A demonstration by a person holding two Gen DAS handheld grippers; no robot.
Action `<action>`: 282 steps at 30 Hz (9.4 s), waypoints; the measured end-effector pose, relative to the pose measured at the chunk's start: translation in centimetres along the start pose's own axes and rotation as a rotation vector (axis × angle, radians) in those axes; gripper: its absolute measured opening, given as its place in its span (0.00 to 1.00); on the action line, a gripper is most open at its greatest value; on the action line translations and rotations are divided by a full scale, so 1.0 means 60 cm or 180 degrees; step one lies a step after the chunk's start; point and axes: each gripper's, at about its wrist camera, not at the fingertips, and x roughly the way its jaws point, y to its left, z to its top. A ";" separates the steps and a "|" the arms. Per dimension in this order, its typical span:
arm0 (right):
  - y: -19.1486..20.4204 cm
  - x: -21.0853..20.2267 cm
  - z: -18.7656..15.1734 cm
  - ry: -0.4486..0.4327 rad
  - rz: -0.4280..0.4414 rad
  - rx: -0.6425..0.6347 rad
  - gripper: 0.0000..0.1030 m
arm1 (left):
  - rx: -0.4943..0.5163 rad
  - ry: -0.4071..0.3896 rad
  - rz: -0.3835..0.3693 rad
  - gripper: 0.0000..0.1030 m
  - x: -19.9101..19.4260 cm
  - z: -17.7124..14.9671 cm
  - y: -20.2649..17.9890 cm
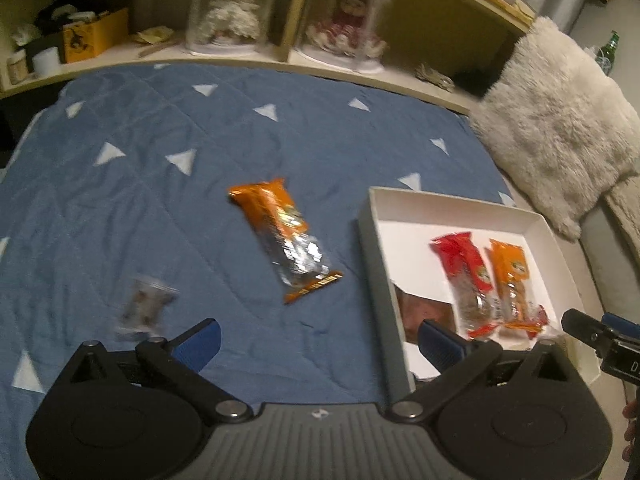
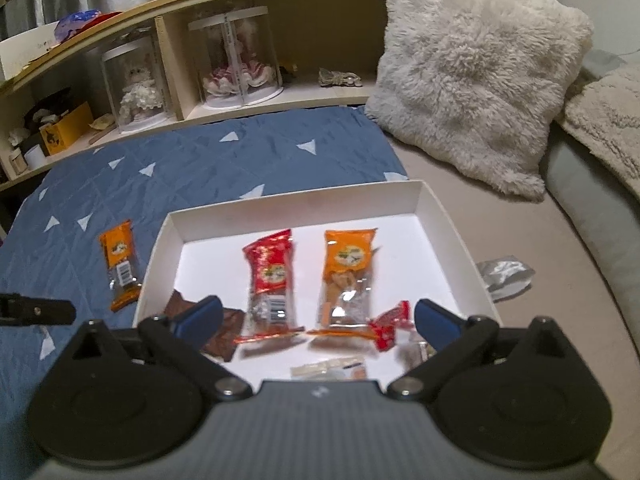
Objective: Organize snacks
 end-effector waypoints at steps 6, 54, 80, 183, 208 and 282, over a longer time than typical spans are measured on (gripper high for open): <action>0.031 0.012 0.001 -0.0054 0.0103 -0.0043 1.00 | -0.0065 -0.0059 0.0134 1.00 -0.021 0.004 0.055; 0.317 0.197 0.070 -0.0176 0.1091 -0.1436 0.74 | 0.0811 0.0121 0.0153 0.90 0.071 0.022 0.201; 0.366 0.287 0.047 0.0255 0.1106 -0.1647 0.40 | 0.0326 0.0431 0.0063 0.36 0.117 0.027 0.226; -0.131 0.258 0.079 0.0363 -0.0490 -0.0816 0.41 | 0.0494 0.0241 -0.0651 0.30 0.224 0.094 -0.193; -0.140 0.170 0.088 0.0150 -0.0233 -0.0187 0.82 | 0.0600 0.0259 -0.0336 0.85 0.197 0.098 -0.193; 0.035 -0.381 -0.142 -0.0500 -0.0291 -0.0341 1.00 | 0.0661 -0.0765 0.0042 1.00 -0.289 -0.163 -0.106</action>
